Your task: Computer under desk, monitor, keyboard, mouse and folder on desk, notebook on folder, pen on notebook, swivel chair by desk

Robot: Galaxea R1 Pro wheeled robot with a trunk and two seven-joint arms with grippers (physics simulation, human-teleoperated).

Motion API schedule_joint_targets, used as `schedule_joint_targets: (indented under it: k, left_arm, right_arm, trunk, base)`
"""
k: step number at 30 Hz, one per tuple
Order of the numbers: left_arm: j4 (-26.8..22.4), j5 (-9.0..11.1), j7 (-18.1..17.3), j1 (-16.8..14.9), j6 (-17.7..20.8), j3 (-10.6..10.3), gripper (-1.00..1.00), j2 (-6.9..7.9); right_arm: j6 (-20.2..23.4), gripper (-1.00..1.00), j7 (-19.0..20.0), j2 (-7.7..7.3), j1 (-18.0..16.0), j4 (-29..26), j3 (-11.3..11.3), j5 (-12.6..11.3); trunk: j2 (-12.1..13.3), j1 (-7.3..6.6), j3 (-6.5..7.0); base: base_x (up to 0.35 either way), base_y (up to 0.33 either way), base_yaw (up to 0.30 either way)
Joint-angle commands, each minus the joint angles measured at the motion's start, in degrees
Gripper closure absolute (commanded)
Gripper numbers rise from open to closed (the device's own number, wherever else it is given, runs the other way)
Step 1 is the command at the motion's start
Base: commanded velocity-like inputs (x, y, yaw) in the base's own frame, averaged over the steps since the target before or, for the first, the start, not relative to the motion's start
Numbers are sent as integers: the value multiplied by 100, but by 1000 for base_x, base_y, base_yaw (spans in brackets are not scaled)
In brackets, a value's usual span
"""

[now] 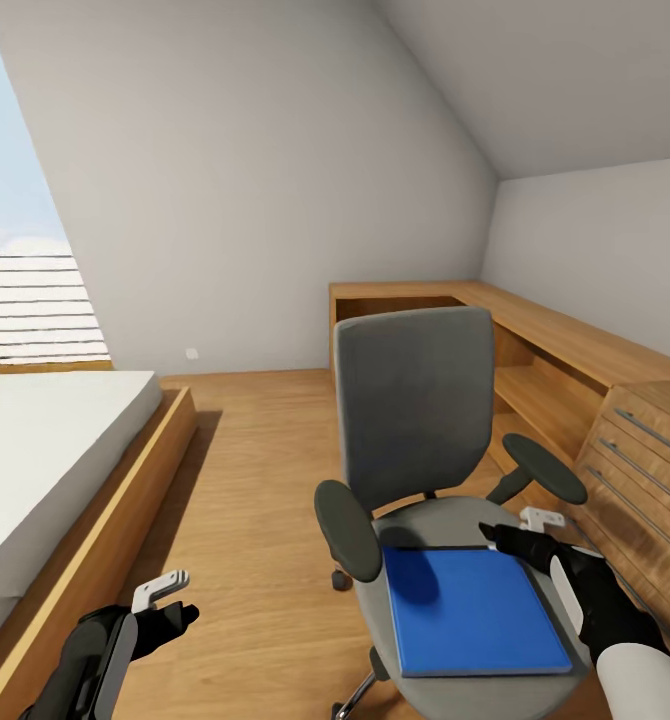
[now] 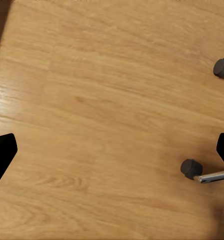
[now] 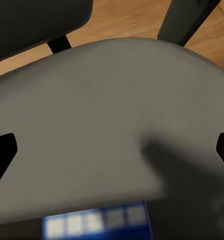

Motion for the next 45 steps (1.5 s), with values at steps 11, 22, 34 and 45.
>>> schedule_joint_targets:
  k: [11,22,34,45]
  left_arm:
    - [-6,37,13,-4,29,25,-100,-6]
    - [-10,33,5,-4,29,23,-100,-6]
    - [-11,35,5,-4,29,27,-100,-5]
    - [-13,40,-3,-4,29,23,-100,-5]
  right_arm:
    - [78,-100,71,-5,2,-14,-37,4]
    - [78,-100,72,-6,4,-16,-39,0]
    - [78,-100,72,-6,4,-12,-39,11]
    - [78,-100,72,-7,2,-7,-39,21]
  trunk:
    - [-3,-1,-6]
    - [-3,-1,-6]
    - [-3,-1,-6]
    - [-3,-1,-6]
  base:
    - [0,0,0]
    - [-8,0,0]
    - [-93,0,0]
    - [-48,0,0]
